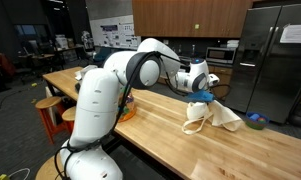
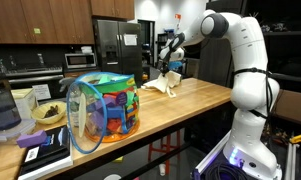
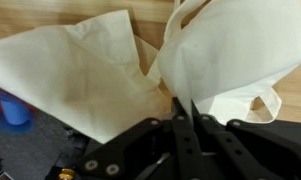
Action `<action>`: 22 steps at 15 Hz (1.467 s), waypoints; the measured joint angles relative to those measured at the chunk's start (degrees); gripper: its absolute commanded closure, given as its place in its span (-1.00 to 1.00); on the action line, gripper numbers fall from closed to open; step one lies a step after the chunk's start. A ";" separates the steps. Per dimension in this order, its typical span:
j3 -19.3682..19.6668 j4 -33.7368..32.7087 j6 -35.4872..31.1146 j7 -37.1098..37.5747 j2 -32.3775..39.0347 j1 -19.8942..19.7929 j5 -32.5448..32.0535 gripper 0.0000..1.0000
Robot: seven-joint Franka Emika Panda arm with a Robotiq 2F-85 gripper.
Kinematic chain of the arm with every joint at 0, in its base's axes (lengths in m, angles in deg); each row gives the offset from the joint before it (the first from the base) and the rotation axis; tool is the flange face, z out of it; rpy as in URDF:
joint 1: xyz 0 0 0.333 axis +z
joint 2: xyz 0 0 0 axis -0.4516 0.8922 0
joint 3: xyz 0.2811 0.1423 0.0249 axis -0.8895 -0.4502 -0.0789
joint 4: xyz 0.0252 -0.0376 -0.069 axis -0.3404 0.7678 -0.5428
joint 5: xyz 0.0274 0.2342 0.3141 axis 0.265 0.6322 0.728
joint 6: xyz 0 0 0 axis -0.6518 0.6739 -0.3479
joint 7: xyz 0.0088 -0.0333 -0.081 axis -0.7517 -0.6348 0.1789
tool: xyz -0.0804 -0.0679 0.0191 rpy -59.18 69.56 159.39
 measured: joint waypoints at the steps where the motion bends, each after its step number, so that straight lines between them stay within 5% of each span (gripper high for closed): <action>1: 1.51 -0.03 -0.58 1.03 -0.12 -0.38 -1.73 0.98; 5: 6.20 -0.74 -0.71 3.86 -1.77 -1.20 -6.87 0.98; 13: 9.08 -8.39 9.26 6.14 -10.04 -4.33 -7.31 0.98; 22: 4.31 -19.10 11.67 5.76 -10.78 -4.03 -3.41 0.98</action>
